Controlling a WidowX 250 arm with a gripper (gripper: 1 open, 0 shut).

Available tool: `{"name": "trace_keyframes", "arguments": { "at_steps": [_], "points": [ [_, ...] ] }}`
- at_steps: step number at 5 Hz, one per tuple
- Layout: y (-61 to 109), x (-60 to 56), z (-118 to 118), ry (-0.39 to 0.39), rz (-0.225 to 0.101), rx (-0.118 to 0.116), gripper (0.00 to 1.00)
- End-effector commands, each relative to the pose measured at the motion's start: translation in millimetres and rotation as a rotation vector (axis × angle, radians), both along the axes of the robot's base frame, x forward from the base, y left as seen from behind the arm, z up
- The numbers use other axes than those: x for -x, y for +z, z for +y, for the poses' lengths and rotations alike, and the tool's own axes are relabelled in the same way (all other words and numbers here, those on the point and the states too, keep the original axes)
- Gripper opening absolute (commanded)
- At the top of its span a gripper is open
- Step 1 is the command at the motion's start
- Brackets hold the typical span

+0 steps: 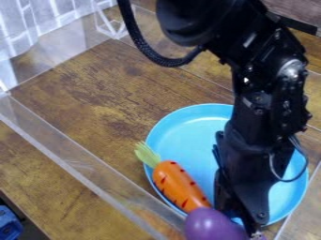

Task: Put the purple eggplant on the blue tray

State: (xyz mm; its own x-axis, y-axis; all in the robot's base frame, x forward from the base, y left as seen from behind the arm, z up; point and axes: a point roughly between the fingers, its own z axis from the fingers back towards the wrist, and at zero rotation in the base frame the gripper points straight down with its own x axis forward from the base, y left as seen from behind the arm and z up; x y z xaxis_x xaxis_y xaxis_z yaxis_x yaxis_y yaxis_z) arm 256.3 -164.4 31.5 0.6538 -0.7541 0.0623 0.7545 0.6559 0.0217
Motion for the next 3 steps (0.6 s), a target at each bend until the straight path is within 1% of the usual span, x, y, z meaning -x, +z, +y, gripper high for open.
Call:
{"name": "trace_keyframes", "arguments": {
  "at_steps": [1, 3],
  "points": [
    [17.4, -14.7, 2.6, 0.027, -0.055, 0.031, 0.00],
    [19.8, -16.4, 4.2, 0.033, -0.059, 0.030, 0.00]
  ]
}}
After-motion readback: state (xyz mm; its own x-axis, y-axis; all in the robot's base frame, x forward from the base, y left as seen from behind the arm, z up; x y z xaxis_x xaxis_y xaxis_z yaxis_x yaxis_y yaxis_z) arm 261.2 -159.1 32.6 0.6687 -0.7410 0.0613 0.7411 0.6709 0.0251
